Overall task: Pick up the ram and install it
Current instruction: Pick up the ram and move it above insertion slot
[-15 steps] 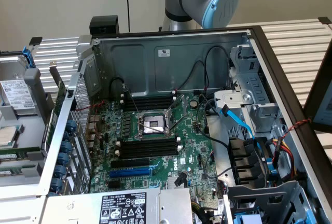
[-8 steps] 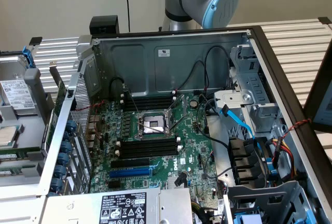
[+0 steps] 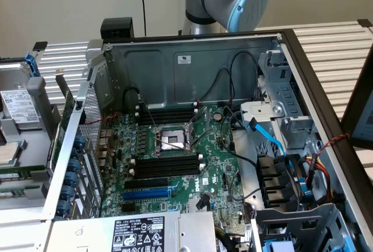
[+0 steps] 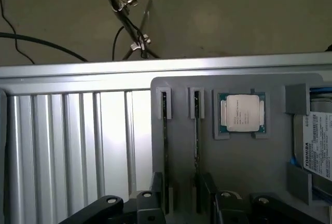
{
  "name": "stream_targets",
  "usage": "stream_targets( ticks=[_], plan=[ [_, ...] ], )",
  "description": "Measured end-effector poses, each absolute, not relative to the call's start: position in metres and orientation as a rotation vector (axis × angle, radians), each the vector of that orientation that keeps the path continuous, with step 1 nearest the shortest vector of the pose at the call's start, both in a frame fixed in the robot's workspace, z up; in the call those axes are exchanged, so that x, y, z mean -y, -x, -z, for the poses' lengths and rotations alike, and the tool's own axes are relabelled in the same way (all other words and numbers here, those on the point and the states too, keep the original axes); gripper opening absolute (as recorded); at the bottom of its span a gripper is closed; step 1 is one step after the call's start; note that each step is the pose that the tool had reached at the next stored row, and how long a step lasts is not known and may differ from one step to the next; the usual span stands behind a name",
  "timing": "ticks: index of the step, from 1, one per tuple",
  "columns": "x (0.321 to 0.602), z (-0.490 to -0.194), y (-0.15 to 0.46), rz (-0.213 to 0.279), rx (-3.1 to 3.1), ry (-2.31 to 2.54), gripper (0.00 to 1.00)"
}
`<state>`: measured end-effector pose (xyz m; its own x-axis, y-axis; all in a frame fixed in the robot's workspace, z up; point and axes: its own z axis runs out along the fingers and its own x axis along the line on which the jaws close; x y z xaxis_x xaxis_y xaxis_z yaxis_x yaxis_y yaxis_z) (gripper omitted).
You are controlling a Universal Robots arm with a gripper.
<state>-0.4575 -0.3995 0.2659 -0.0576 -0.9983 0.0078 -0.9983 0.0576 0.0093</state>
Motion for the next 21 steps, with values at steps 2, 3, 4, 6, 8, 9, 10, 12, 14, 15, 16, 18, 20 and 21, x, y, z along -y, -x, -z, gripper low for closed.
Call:
stream_targets(
  ticks=[2,3,4,6,8,9,10,12,14,15,16,18,20,21],
  plan=[
    [0.401,-0.262,0.458,0.002,2.278,-2.145,0.42],
    [0.402,-0.26,0.458,0.002,2.28,-2.144,0.42],
    [0.402,-0.259,0.458,0.002,2.281,-2.143,0.42],
    [0.403,-0.255,0.457,0.002,2.283,-2.141,0.42],
    [0.405,-0.251,0.457,0.002,2.283,-2.14,0.42],
    [0.406,-0.25,0.457,0.002,2.283,-2.14,0.42],
    [0.409,-0.248,0.457,0.002,2.283,-2.14,0.42],
    [0.411,-0.244,0.456,0.002,2.283,-2.141,0.42],
    [0.411,-0.241,0.453,0.002,2.283,-2.14,0.42],
    [0.411,-0.239,0.452,0.002,2.283,-2.14,0.42],
    [0.411,-0.237,0.45,0.002,2.284,-2.14,0.42],
    [0.413,-0.233,0.449,0.002,2.283,-2.14,0.42],
    [0.416,-0.229,0.449,0.002,2.283,-2.14,0.42],
    [0.416,-0.228,0.449,0.002,2.283,-2.141,0.42]
  ],
)
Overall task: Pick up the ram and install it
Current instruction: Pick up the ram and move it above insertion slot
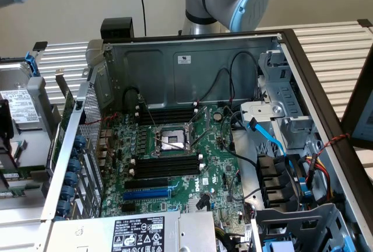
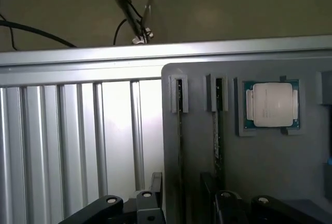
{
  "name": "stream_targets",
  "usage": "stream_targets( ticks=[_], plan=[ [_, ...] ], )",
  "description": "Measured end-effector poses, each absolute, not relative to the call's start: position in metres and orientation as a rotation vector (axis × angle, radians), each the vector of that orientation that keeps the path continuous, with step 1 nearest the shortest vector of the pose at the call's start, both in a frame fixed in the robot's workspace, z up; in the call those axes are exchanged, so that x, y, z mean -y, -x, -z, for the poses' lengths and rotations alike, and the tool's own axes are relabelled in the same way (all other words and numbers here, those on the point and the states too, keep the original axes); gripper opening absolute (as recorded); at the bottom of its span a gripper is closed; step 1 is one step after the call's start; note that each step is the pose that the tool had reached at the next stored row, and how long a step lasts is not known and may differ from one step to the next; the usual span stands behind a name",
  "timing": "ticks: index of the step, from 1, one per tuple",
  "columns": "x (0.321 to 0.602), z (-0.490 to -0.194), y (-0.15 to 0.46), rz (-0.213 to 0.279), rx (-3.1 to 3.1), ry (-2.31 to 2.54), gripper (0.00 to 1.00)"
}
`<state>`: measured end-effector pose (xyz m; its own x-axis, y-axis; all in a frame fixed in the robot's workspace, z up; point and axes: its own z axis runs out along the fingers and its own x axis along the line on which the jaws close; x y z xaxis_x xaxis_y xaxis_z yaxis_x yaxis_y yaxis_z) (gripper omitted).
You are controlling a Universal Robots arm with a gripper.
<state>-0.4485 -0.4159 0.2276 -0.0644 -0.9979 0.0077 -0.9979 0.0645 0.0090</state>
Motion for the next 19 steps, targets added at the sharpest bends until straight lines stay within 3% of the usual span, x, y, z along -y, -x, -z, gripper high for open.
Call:
stream_targets(
  ticks=[19],
  plan=[
    [0.414,-0.2,0.447,0.002,2.283,-2.14,0.42]
  ],
)
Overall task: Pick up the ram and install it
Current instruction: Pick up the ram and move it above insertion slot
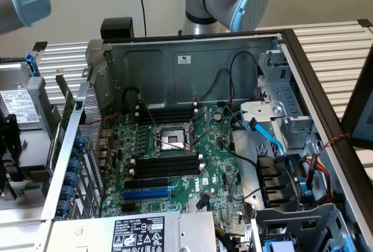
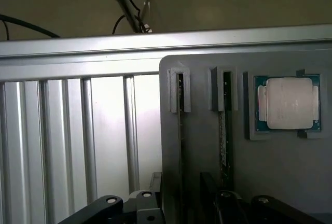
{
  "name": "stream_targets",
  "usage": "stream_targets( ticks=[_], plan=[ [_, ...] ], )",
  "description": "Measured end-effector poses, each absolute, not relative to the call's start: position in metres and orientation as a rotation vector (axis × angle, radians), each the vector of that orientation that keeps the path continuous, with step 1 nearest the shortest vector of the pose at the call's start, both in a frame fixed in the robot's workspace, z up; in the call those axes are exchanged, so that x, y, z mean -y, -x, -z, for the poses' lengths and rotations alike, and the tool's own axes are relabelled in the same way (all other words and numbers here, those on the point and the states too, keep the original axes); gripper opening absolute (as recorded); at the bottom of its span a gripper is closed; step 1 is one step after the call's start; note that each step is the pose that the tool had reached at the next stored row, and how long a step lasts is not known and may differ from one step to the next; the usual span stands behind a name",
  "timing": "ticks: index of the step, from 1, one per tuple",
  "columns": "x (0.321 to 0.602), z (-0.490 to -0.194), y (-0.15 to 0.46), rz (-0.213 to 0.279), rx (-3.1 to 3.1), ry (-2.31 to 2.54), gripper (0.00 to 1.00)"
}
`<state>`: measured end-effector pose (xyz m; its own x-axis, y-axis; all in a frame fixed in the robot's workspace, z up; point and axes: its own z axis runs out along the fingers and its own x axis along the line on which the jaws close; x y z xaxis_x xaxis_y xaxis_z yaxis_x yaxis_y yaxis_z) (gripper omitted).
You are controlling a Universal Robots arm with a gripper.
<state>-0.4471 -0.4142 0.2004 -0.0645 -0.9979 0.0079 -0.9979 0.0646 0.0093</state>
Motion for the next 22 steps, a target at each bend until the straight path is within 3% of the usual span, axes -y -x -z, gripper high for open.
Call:
stream_targets(
  ticks=[7,13,22],
  plan=[
    [0.413,-0.194,0.447,0.002,2.283,-2.14,0.42],
    [0.413,-0.203,0.447,0.002,2.284,-2.141,0.15],
    [0.413,-0.238,0.447,-0.007,2.288,-2.145,0.14]
  ],
)
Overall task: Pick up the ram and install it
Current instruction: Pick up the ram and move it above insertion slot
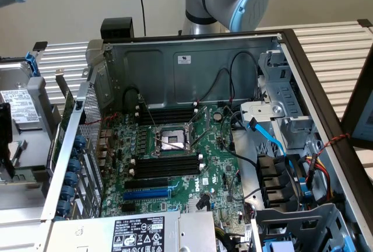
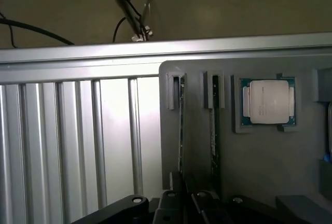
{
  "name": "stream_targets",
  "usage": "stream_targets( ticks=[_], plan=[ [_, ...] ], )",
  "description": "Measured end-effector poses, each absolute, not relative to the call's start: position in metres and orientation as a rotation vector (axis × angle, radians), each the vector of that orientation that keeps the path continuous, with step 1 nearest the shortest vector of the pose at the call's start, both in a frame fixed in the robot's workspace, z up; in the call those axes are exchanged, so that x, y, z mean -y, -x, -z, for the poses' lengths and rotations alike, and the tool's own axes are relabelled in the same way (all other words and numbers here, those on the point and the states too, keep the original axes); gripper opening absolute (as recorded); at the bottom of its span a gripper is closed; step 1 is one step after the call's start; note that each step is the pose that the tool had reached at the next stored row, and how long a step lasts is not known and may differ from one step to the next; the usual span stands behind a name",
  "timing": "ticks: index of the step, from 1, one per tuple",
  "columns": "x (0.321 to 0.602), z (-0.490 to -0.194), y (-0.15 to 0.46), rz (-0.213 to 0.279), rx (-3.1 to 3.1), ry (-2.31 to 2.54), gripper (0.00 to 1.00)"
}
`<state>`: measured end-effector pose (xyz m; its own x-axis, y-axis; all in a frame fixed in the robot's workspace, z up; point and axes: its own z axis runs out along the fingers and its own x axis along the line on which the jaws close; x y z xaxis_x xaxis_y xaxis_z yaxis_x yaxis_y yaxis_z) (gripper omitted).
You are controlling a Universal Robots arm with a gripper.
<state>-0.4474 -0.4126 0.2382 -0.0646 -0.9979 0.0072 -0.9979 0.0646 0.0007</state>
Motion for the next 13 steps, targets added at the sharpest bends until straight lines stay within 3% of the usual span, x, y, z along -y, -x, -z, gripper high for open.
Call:
stream_targets(
  ticks=[13],
  plan=[
    [0.413,-0.279,0.448,0.011,2.262,-2.188,0.14]
  ],
)
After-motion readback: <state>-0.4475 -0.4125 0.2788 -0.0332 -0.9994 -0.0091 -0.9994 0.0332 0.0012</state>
